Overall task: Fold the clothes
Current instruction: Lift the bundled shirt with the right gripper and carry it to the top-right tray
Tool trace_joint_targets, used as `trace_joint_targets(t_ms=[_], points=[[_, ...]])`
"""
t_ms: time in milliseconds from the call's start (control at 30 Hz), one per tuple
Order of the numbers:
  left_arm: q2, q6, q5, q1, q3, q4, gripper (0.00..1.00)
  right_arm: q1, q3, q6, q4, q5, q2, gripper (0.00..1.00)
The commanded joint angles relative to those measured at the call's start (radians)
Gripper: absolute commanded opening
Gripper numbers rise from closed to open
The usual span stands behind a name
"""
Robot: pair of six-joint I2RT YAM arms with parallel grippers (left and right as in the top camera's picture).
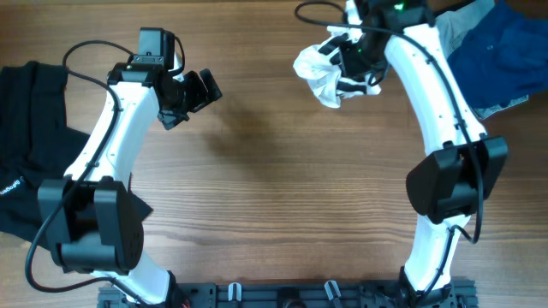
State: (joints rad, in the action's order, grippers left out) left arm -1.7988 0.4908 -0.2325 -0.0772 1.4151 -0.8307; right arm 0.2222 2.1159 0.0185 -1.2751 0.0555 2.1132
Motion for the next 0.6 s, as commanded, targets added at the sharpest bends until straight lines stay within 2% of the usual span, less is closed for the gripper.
trace_joint_targets(t_ms=[0, 167, 333, 567], points=[[0.014, -0.012, -0.011, 0.003, 0.012, 0.020, 1.00, -0.032, 0.045, 0.064, 0.023, -0.120, -0.045, 0.05], [0.014, -0.012, -0.083, 0.003, 0.012, 0.042, 1.00, -0.063, 0.046, 0.109, 0.146, -0.124, -0.045, 0.04], [0.014, -0.004, -0.092, 0.001, 0.012, 0.041, 1.00, -0.113, 0.046, 0.163, 0.229, -0.124, -0.045, 0.04], [0.014, 0.041, -0.119, 0.001, 0.012, 0.041, 1.00, -0.209, 0.046, 0.064, 0.249, -0.211, -0.045, 0.04]])
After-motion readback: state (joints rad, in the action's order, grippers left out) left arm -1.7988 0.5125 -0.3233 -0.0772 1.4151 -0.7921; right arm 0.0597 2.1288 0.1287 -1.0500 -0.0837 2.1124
